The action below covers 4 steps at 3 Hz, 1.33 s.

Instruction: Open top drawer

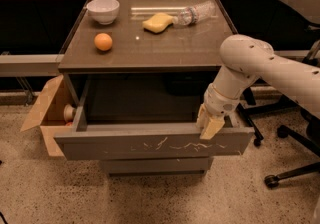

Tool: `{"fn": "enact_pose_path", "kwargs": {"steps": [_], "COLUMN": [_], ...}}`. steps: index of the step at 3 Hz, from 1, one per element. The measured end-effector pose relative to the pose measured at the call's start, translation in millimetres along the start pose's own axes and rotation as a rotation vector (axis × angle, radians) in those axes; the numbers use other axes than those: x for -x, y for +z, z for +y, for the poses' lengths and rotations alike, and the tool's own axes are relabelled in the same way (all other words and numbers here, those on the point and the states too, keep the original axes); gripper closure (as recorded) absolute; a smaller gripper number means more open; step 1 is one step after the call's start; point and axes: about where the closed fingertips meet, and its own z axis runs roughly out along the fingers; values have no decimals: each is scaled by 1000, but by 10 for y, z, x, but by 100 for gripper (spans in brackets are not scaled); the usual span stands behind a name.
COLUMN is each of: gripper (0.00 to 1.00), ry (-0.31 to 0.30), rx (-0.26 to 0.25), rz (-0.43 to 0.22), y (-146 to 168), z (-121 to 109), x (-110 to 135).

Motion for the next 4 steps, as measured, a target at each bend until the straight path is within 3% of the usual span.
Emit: {"fn": "enact_pose_path", "kwargs": {"steps": [1, 2, 3, 4], "gripper": [100, 82, 51, 27], "ry": [0, 0, 0, 0], "rx": [12, 13, 13, 13], "rz": [-6, -6, -6, -6], "y": [18, 18, 19, 19], "z": [68, 68, 68, 68], "x": [30, 30, 30, 30]}}
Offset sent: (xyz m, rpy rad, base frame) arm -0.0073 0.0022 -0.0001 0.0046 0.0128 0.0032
